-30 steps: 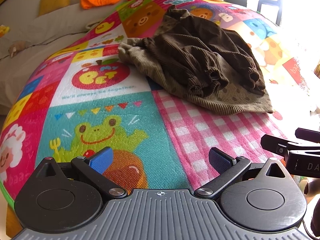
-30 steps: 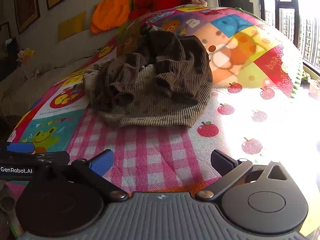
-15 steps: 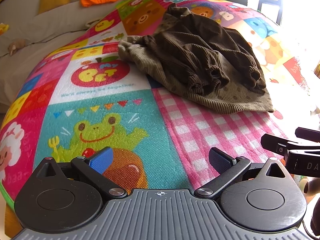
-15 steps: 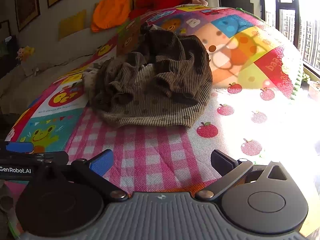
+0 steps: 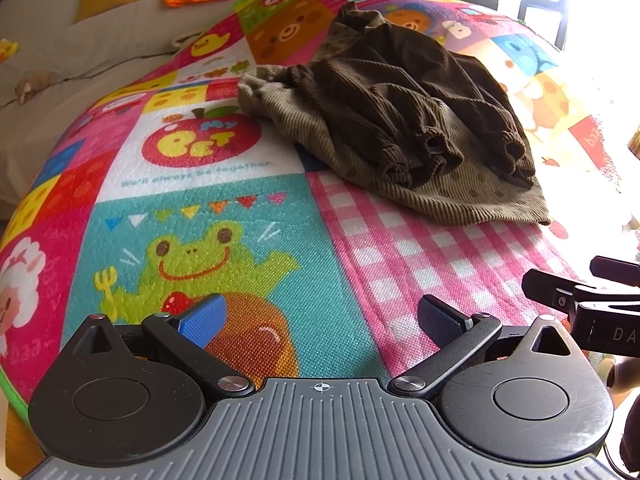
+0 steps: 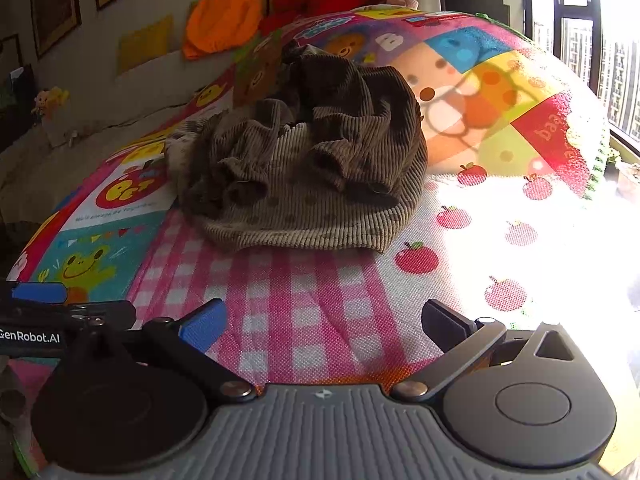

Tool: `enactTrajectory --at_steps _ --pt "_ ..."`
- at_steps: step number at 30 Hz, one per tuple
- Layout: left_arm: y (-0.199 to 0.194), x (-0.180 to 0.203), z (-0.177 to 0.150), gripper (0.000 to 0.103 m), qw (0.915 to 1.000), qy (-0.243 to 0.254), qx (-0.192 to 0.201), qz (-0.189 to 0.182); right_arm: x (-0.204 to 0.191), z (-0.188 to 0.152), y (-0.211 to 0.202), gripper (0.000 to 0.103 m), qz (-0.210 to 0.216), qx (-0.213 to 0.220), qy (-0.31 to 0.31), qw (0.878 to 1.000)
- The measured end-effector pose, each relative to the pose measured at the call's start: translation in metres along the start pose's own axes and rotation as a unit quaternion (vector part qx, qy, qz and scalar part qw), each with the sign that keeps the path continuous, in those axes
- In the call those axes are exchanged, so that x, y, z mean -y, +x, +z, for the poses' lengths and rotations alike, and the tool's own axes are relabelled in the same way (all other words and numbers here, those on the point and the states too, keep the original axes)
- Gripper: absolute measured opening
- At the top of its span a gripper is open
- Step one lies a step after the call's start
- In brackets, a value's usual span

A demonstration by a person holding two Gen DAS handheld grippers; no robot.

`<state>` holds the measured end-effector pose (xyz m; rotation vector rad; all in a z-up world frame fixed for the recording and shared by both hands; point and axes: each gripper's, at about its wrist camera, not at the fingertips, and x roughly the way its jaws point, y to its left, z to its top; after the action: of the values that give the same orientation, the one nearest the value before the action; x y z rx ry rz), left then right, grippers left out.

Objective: Fold clothes

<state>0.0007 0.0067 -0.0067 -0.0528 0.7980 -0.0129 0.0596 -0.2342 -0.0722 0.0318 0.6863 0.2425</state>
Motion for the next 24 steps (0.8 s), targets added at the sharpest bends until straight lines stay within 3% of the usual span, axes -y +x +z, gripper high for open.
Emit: enactTrajectory --at_steps 6,10,16,19,24 --pt "0.004 -0.005 0.008 0.103 0.9998 0.0 -0.005 -0.017 0.0 0.001 0.002 0.103 0.003 -0.003 -0.003 1.0" --pt "0.011 -0.023 0.043 0.103 0.9968 -0.007 -0.008 -0.079 0.006 0.01 0.004 0.103 0.022 -0.012 -0.008 1.0" --pt "0.05 -0.052 0.124 0.103 0.9874 -0.014 0.032 -0.154 0.047 0.071 0.03 0.103 0.036 0.012 0.047 0.998" --pt "0.087 -0.06 0.162 0.103 0.9873 -0.022 0.047 -0.15 0.066 0.1 0.06 0.103 0.044 0.018 0.081 0.996" --pt "0.153 -0.066 0.203 0.103 0.9935 0.007 0.063 -0.094 0.083 0.134 0.123 0.103 0.076 0.009 0.129 0.989"
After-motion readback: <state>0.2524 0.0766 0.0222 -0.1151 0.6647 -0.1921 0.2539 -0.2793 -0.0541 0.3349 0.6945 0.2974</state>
